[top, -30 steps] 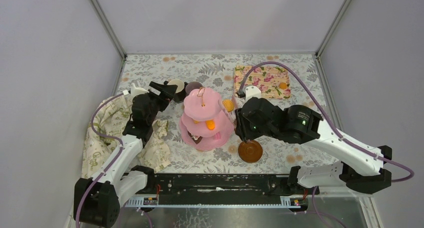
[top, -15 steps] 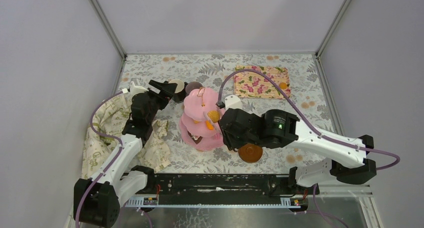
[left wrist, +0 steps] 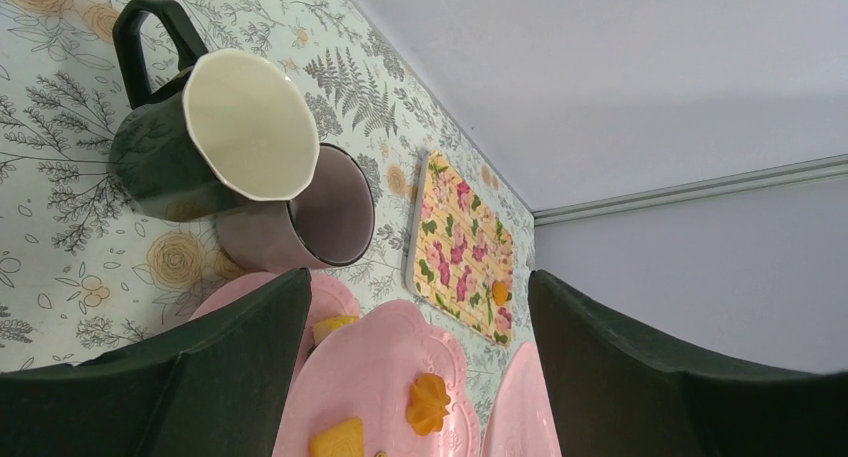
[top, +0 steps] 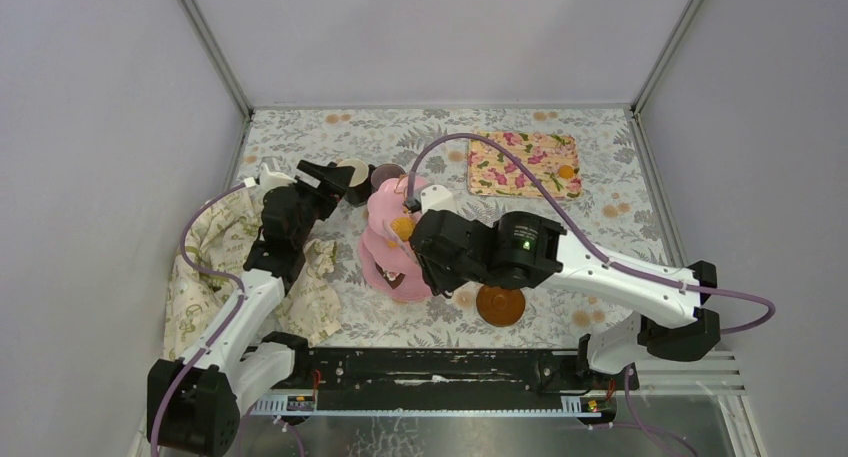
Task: Serve the afternoon tea
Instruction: Place the desert on the desert table.
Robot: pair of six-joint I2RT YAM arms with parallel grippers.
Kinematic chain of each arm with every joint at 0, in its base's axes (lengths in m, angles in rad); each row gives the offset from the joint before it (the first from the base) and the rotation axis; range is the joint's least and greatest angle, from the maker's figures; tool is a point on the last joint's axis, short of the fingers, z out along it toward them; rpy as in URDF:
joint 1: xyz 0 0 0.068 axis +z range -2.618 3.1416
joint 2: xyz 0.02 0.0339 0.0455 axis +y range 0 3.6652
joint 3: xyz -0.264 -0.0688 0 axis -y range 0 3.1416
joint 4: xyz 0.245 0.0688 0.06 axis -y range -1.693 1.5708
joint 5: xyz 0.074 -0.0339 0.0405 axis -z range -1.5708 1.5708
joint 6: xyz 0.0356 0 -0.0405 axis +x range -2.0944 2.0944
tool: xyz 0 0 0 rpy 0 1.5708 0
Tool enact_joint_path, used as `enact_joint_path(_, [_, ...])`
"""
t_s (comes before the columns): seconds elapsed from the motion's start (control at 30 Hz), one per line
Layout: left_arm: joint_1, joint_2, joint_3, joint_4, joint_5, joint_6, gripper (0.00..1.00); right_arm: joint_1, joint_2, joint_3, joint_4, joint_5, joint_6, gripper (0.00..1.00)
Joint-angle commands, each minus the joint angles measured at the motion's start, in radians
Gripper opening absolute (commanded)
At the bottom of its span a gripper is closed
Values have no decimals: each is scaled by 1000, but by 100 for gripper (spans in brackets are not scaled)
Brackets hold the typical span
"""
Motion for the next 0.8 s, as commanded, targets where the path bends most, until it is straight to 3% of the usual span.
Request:
enact_joint_path(0.0, [7,-21,0,39,20,-3,86,9,27,73,41,-1,-33,18])
enact_joint_path(0.77, [8,-42,-22,70,28,-8,87,-106,125,116,85,-94,-91,18])
